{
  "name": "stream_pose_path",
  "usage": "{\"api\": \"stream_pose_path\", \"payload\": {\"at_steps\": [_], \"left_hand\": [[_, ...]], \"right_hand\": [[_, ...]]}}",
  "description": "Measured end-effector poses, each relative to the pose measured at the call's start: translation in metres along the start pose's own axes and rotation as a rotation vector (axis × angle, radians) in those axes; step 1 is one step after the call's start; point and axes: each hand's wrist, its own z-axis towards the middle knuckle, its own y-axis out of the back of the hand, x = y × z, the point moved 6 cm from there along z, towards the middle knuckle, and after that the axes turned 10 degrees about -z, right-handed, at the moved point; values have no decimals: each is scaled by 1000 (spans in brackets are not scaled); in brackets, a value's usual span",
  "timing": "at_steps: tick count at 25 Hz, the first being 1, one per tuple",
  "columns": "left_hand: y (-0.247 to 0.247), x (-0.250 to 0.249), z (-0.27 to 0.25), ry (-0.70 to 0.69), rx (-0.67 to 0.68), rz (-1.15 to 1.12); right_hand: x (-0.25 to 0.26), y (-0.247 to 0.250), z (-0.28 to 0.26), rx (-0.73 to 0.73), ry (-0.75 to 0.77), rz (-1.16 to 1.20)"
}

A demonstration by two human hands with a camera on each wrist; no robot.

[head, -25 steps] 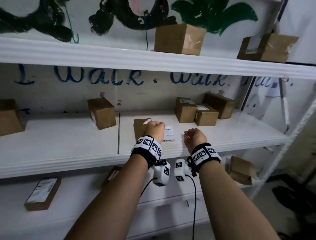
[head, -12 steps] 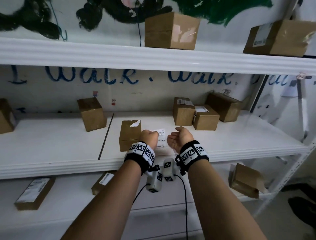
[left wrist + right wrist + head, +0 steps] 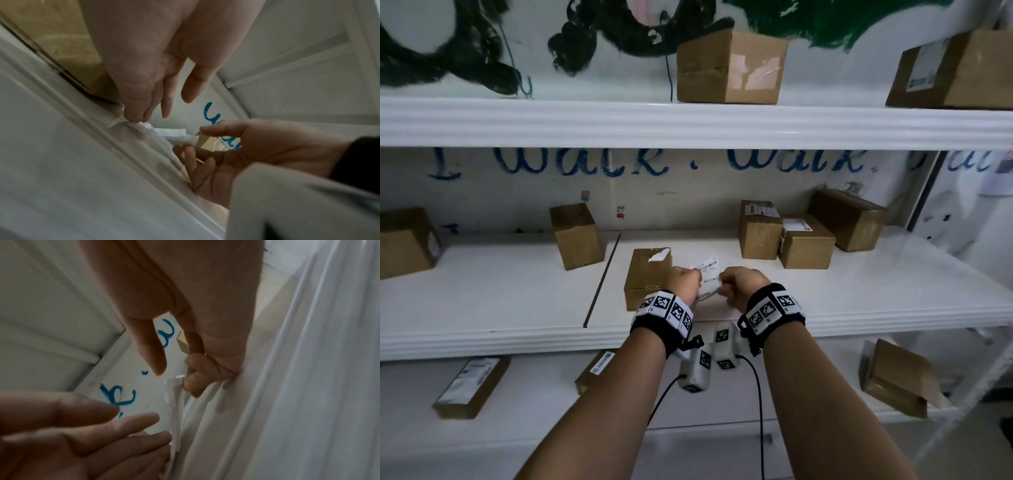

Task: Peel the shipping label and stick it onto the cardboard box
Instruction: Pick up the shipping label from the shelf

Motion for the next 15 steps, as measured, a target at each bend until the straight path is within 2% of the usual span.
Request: {"api": "stream_pose_path", "payload": {"at_steps": [2, 5, 11, 15], "left_hand": [[-1, 0, -3, -13, 18, -17], [-1, 0, -11, -14, 38, -57], [12, -15, -25, -186, 37, -56], [30, -31, -33, -271, 17, -38]], "right_hand": [[2, -3, -5, -18, 25, -209], [-1, 1, -5, -125, 16, -223], [-20, -11, -20, -97, 47, 176], [-19, -16, -39, -108, 99, 334]]}}
